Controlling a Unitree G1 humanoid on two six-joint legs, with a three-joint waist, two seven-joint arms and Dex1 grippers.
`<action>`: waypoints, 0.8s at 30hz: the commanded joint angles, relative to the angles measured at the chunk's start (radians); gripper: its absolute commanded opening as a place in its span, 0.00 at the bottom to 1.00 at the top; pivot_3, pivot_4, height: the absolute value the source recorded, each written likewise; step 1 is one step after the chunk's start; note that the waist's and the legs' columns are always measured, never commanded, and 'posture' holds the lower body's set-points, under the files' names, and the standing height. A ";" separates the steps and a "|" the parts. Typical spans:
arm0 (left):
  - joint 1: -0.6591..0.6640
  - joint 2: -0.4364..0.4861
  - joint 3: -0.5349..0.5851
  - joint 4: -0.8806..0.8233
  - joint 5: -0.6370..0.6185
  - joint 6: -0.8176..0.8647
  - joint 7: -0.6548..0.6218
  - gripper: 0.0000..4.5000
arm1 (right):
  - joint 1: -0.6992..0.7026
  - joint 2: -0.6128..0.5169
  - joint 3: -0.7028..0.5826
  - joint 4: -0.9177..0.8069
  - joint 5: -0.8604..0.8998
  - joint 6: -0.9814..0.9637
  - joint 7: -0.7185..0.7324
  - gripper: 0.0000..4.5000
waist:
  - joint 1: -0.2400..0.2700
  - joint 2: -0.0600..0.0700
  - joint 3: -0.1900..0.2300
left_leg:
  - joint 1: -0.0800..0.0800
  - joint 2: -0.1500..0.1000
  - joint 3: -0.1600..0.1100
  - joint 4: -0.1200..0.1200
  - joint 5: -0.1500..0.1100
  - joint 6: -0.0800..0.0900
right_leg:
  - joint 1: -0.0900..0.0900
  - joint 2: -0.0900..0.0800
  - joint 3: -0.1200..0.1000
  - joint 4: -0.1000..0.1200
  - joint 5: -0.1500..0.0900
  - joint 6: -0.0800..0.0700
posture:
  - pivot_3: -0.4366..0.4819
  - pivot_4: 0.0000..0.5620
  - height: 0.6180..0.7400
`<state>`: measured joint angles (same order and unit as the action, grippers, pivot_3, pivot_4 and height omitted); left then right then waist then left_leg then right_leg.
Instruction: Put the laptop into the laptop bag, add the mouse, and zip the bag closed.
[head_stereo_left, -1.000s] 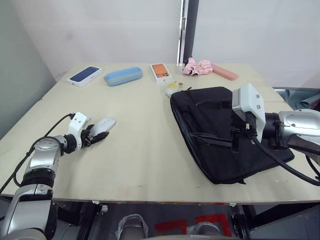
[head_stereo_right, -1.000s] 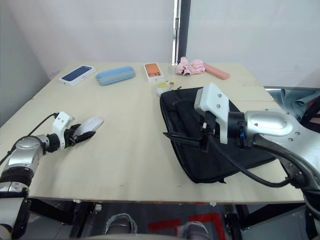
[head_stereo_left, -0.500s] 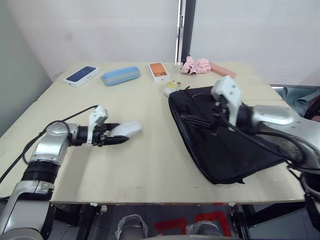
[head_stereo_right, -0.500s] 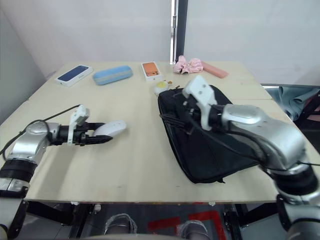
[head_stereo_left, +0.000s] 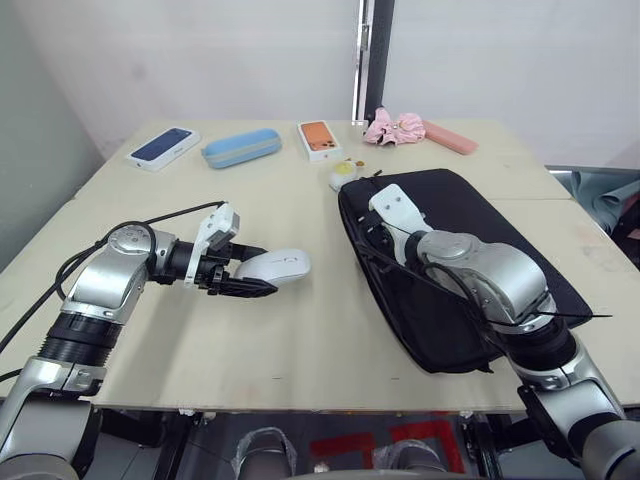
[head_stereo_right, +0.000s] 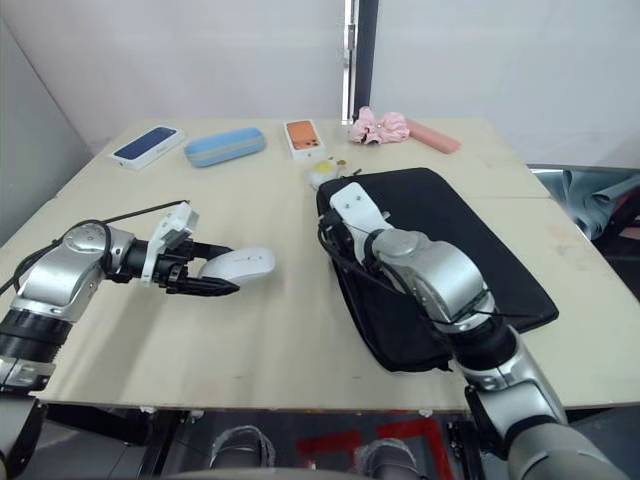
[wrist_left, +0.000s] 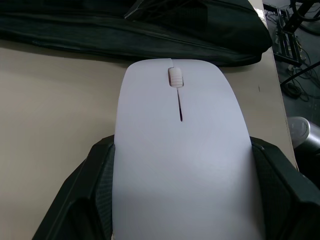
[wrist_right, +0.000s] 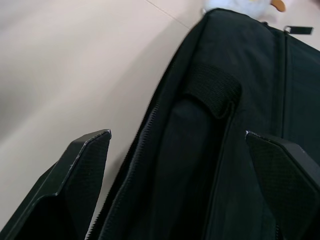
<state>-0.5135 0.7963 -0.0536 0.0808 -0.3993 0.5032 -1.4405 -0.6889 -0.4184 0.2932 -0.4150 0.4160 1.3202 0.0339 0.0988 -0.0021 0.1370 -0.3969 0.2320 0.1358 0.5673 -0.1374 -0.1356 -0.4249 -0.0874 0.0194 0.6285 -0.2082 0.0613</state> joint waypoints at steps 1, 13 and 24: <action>-0.002 0.008 0.019 -0.076 -0.033 0.029 0.025 0.64 | -0.030 -0.034 0.066 0.008 -0.099 -0.029 -0.007 1.00 | -0.001 0.000 0.000 | 0.000 0.000 0.000 0.000 0.000 0.000 | 0.000 0.000 0.000 0.000 0.000 0.000 | 0.48 0.27 1.00; -0.038 -0.016 0.021 -0.025 -0.041 0.023 0.073 0.64 | 0.004 -0.036 0.120 0.022 -0.199 -0.079 0.095 0.21 | -0.002 0.000 0.000 | 0.000 0.000 0.000 0.002 0.000 0.000 | 0.000 0.000 0.000 0.001 0.003 0.006 | 0.48 0.27 1.00; -0.030 -0.085 -0.003 0.016 -0.029 -0.028 0.092 0.64 | -0.027 0.002 0.011 -0.012 -0.213 -0.022 0.125 0.01 | -0.001 0.000 0.000 | -0.001 0.000 -0.001 0.005 0.000 0.000 | 0.000 0.000 0.000 0.003 0.003 0.004 | 0.48 0.27 1.00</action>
<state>-0.5269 0.7114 -0.0615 0.0902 -0.4248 0.4944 -1.3470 -0.6871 -0.4107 0.3401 -0.3736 0.2162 1.2926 0.1534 0.0975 -0.0021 0.1371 -0.3981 0.2320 0.1349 0.5730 -0.1372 -0.1358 -0.4252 -0.0872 0.0197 0.6320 -0.2054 0.0657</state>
